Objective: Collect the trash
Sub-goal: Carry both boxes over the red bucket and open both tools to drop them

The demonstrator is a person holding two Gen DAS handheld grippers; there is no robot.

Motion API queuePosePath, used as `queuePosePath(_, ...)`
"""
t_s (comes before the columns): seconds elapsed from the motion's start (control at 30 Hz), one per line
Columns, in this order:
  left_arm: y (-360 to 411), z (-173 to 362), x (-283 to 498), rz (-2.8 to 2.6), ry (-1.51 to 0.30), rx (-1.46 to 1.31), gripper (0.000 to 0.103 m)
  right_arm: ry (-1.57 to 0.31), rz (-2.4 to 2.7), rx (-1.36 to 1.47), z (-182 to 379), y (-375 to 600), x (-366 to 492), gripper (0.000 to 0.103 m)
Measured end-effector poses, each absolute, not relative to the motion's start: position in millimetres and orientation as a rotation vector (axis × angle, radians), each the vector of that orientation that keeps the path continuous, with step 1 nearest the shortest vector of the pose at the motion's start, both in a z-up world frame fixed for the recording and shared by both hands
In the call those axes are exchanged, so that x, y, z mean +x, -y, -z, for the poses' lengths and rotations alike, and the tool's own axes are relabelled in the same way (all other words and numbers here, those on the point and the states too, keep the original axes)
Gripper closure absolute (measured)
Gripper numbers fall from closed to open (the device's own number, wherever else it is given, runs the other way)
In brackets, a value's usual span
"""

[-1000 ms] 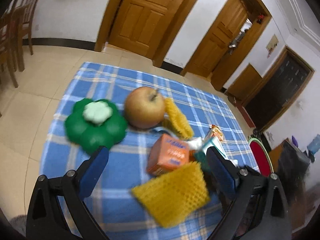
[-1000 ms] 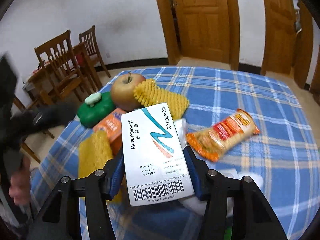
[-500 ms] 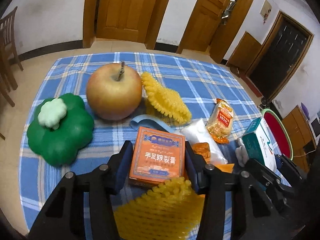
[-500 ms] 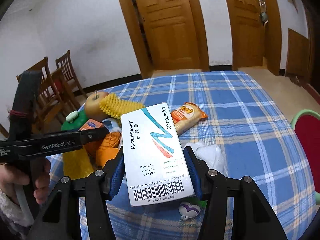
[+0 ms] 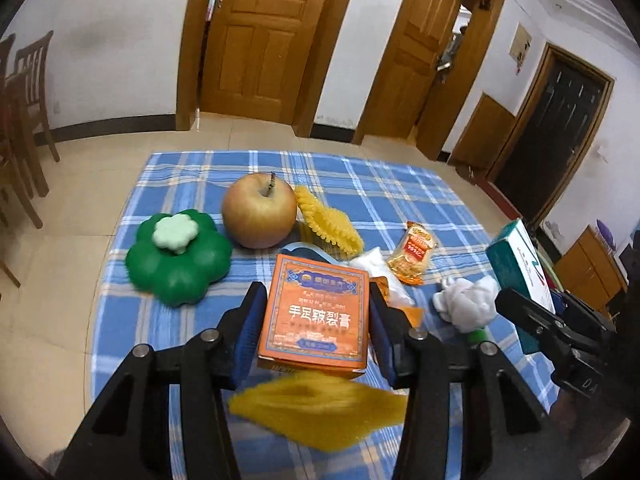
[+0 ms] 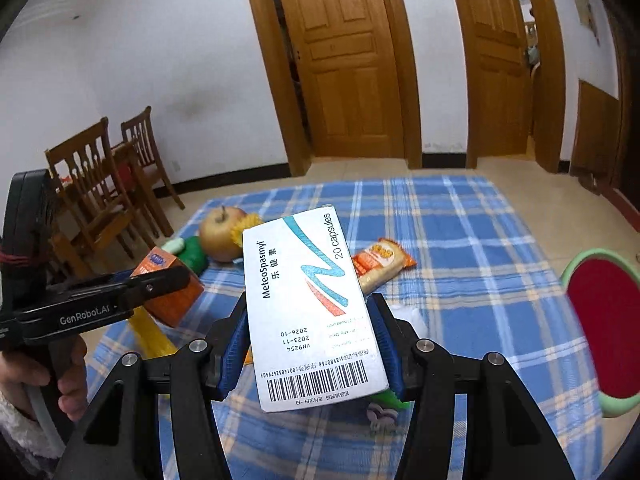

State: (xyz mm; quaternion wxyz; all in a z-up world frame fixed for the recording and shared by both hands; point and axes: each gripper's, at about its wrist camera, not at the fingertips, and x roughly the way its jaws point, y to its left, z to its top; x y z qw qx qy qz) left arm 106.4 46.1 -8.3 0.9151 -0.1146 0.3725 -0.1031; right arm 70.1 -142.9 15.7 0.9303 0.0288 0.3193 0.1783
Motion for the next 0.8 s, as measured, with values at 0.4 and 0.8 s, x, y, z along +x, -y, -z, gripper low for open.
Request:
queuePosePath(0.4, -30, 2, 64, 0.279, -0.742, -0.270, 0.054, -0.625, -0.380, 0.019, -25, 141, 21, 0.045)
queuePosePath(0.8, 55, 0, 79, 0.451, -0.767, -0.205, 0.054, -0.594, -0.240, 0.031, -31, 200, -1, 0.045)
